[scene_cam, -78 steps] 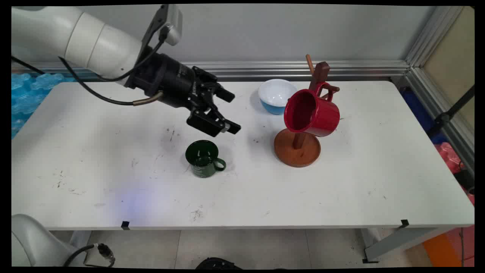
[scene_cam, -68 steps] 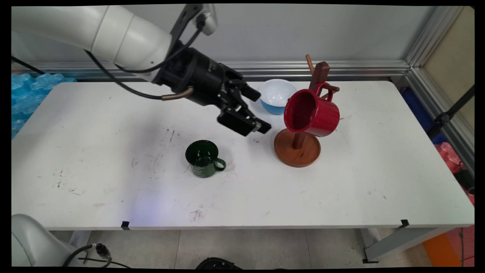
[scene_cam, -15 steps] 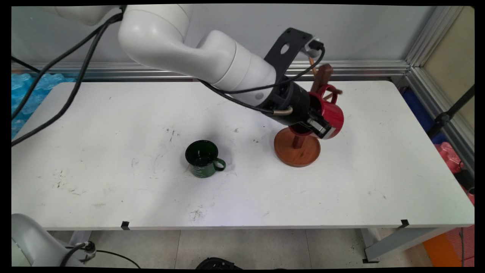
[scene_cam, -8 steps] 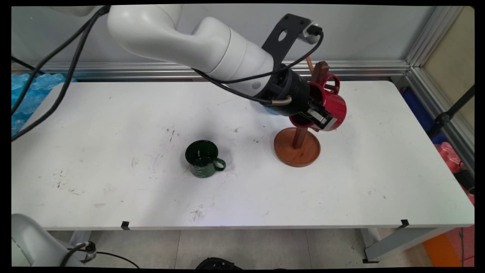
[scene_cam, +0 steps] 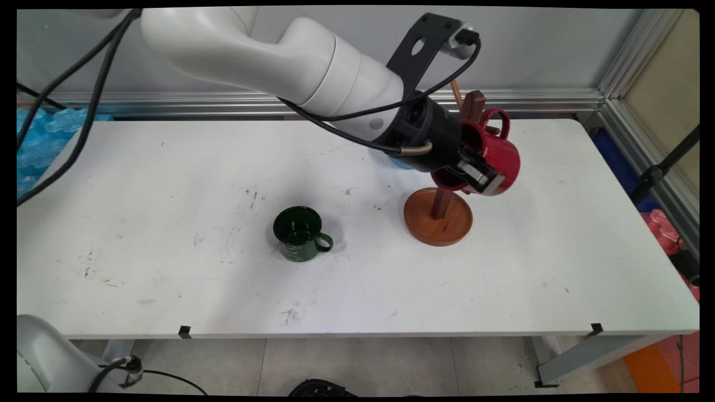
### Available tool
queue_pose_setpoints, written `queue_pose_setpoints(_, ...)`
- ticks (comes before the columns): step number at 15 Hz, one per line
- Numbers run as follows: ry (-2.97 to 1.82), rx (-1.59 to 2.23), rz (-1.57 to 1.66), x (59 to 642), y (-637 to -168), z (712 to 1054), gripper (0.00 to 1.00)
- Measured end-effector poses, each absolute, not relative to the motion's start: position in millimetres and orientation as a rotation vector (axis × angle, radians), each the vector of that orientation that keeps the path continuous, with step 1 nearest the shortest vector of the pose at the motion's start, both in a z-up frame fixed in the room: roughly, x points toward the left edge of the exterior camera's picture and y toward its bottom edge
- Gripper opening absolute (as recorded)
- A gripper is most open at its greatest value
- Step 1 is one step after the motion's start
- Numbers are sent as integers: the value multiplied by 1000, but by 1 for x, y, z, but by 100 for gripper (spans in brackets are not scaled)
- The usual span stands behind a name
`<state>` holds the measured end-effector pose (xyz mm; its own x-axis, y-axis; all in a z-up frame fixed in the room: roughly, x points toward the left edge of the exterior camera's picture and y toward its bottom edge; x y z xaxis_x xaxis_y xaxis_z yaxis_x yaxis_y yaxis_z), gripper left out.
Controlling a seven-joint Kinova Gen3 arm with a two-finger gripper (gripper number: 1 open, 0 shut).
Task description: Place the picked object on the table
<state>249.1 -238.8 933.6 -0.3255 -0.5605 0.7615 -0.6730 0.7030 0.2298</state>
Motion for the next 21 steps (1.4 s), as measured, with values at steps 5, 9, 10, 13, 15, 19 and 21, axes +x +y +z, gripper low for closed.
queue_pose_setpoints(5,-2013,924,137,243,-229,940,0)
queue_pose_setpoints(9,-2015,908,117,240,-219,943,0)
queue_pose_setpoints(10,-2016,903,112,239,-217,944,0)
queue_pose_setpoints(13,-2023,893,105,241,-210,945,0)
queue_pose_setpoints(15,-2037,889,109,245,-207,946,0)
queue_pose_setpoints(19,-2071,888,125,259,-202,945,0)
queue_pose_setpoints(21,-2093,888,137,269,-201,945,0)
